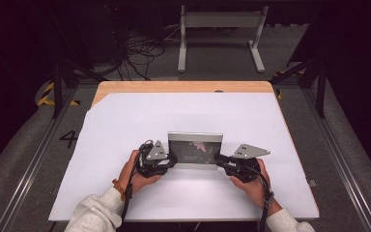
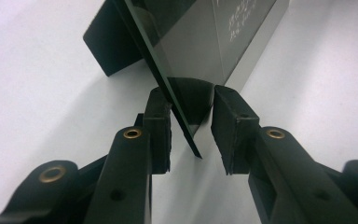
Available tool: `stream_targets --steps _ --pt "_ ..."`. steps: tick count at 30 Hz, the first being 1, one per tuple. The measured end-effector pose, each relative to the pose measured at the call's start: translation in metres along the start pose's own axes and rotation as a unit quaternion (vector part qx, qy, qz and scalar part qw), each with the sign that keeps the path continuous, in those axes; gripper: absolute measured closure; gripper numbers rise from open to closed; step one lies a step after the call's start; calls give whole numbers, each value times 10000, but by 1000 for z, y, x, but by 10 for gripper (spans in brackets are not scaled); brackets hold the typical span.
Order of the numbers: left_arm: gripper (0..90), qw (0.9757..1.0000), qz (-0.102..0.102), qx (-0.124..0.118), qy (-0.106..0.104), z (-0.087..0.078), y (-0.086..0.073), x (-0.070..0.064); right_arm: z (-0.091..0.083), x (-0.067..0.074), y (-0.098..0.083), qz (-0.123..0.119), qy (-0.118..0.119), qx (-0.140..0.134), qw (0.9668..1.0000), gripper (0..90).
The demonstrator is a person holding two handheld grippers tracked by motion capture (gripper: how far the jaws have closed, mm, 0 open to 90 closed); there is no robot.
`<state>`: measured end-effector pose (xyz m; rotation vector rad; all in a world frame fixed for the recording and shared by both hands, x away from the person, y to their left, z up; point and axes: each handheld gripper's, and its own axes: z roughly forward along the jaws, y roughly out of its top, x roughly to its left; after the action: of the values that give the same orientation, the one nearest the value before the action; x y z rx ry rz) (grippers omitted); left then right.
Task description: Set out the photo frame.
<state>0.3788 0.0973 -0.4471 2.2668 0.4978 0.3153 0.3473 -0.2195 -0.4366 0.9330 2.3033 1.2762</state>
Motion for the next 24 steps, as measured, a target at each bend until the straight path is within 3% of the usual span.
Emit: stream_targets --steps 8,14,24 --pt "700 9999 0 107 36 -1 -3 -1 0 1 0 -34 -37 76 10000 760" --pt "704 10000 -32 27 44 -11 -8 -2 -7 -2 2 -66 -116 10 9999 751" --pt "679 9997 -82 -165 177 -35 -19 -9 -22 6 5 -711 -501 -7 9962 735"
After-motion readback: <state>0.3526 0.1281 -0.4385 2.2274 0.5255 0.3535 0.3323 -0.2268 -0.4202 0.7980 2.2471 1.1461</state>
